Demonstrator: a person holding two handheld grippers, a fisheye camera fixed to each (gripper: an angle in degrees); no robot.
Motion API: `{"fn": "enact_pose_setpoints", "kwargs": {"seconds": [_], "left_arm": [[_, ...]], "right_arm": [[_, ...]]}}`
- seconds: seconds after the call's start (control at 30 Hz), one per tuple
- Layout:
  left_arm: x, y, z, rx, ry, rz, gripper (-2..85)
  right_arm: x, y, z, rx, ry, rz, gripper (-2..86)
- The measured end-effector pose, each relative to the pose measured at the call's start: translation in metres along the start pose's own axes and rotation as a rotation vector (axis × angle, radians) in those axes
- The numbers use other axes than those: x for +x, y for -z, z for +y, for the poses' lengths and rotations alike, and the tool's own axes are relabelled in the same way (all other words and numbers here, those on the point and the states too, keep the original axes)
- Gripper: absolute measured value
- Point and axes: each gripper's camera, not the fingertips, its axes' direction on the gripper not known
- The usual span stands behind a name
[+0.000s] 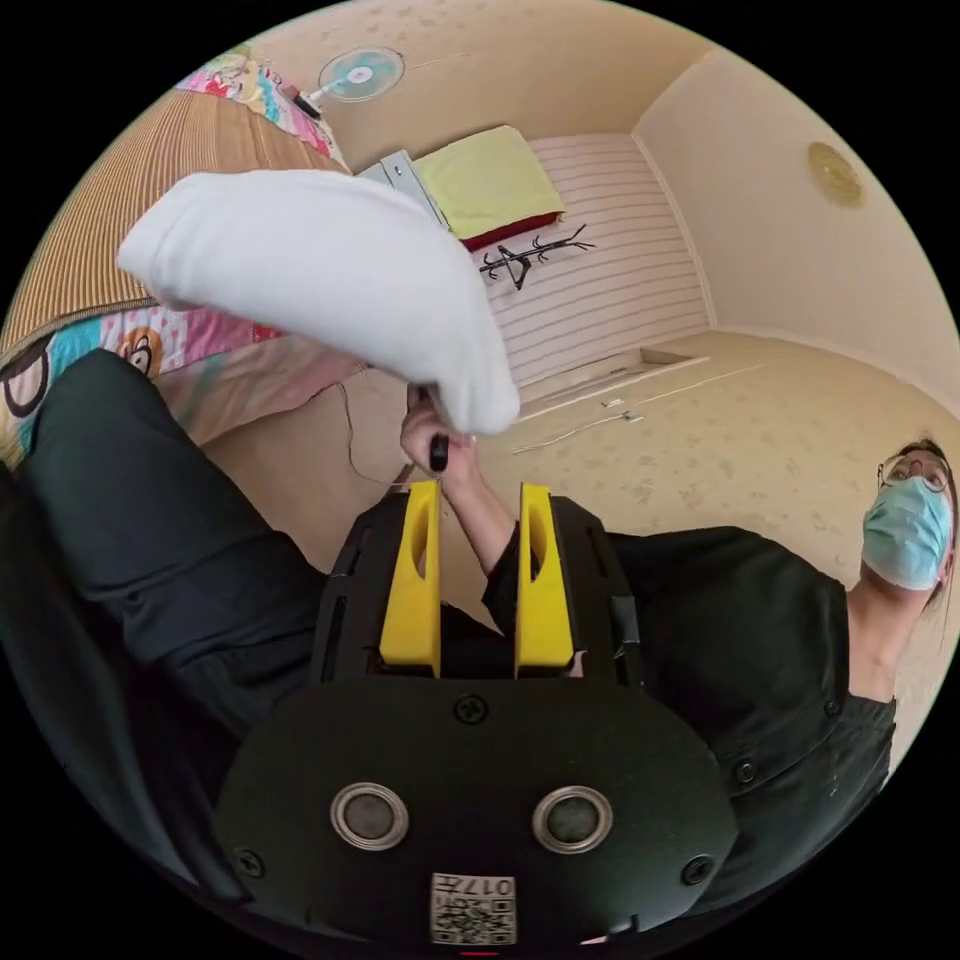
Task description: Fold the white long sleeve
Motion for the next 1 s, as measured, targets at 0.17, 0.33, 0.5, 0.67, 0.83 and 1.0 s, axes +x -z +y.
{"fn": "enact_pose_setpoints", "kwargs": {"seconds": [0.17, 0.33, 0.5, 0.67, 0.83, 1.0], "left_arm": [[0.015, 0.014, 0.016, 0.015, -0.009, -0.103, 11.8], [0.001, 0.051, 0.055, 0.151, 0.117, -0.087, 11.9], [0.000, 0.092, 0.114, 0.338, 0.236, -0.180, 12.2], [0.019, 0.137, 0.153, 0.447, 0.351, -0.521, 12.3], [0.093, 0.192, 0.125, 0.520, 0.305, -1.070, 12.4], [0.145, 0.261, 0.124, 0.853, 0.207, -0.987, 12.5]], "right_arm": [[-0.045, -0.029, -0.160, -0.037, 0.228, 0.189, 11.9], [-0.047, 0.033, -0.241, 0.281, 0.049, 0.645, 10.2], [-0.066, 0.066, -0.193, 0.416, 0.067, 1.001, 2.2], [-0.008, -0.024, -0.109, -0.168, 0.040, 1.362, 0.8], [-0.003, -0.145, -0.014, -0.421, 0.299, 1.768, 0.4], [0.001, -0.198, 0.003, -0.449, 0.130, 1.326, 0.2]]}}
